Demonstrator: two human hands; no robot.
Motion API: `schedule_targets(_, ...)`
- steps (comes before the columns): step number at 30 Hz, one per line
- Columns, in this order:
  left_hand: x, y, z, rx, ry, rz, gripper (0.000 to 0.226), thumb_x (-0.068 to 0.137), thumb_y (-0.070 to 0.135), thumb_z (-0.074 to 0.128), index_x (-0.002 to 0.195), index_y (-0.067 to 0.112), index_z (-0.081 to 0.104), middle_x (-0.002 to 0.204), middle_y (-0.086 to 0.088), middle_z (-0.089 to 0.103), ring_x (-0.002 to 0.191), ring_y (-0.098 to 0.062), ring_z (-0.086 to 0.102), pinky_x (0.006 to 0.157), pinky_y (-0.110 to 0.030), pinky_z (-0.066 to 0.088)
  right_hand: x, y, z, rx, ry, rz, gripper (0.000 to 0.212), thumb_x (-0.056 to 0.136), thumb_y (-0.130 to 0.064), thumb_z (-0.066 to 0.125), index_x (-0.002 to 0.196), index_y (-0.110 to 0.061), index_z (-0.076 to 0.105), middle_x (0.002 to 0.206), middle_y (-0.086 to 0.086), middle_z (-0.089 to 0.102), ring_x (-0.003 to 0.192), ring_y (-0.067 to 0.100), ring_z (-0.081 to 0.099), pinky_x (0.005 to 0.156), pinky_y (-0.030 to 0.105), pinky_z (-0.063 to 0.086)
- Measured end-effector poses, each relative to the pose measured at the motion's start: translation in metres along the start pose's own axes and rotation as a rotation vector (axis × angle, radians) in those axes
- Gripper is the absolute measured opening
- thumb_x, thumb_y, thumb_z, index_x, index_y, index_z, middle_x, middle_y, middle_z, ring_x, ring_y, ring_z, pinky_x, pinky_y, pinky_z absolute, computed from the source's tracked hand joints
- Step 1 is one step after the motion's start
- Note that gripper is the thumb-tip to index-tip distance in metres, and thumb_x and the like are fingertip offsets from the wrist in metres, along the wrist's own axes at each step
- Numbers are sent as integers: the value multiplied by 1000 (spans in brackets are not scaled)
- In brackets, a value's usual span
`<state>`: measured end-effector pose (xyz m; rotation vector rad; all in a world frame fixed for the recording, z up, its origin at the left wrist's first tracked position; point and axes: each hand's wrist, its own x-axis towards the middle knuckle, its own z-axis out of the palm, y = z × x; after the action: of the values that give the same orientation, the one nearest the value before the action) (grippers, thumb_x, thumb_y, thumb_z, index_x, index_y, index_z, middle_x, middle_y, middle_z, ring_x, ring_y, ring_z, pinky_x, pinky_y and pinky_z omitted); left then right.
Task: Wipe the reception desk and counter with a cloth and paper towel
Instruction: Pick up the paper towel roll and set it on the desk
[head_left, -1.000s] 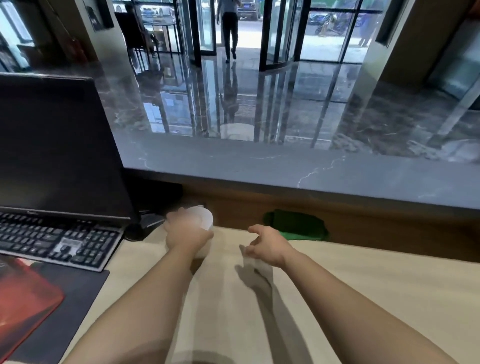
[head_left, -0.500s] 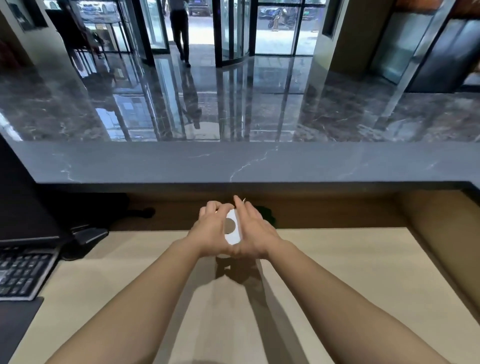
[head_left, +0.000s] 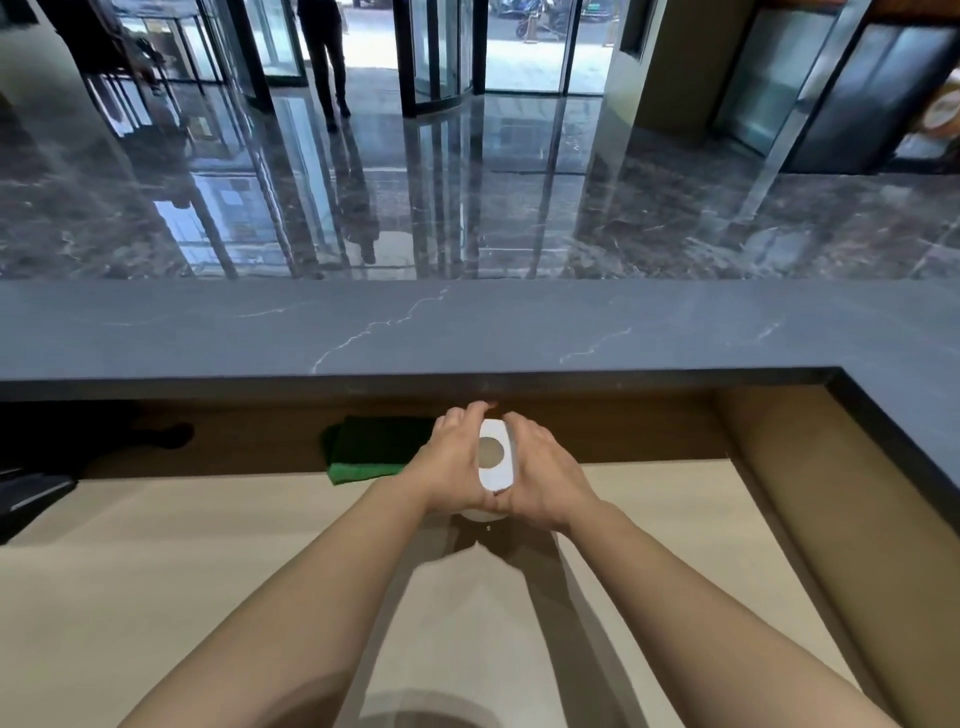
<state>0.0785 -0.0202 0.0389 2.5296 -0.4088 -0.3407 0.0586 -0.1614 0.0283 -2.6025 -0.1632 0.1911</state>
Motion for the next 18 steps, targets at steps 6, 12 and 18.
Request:
schedule_targets(6,12,13,18,-149,22,-83,110,60,35,88,143,28,17,132,0,37,119,-19,46,95,-38,51,9,31,-8,79,-35,65,80,53,-48,87,112,-29,36,109,-7,49,91,13,56,74,36,54)
schedule_targets(12,21,-9,32,-423,182,-325,79,74,17,78,138,18,31,142,-5,38,127,-23,44,92,-33,46,30,44,-18,151,62,296,47,67,-39,84,85,-15,48,83,-2,55,82,20,58,58,26,42)
schedule_targets(18,18,-30,48,-467,206,-358,90,76,11,75,150,21,24,149,-4,34,137,-20,36,104,-32,37,52,48,-6,185,-18,452,42,77,-47,75,64,-11,57,72,3,58,83,25,61,69,32,47)
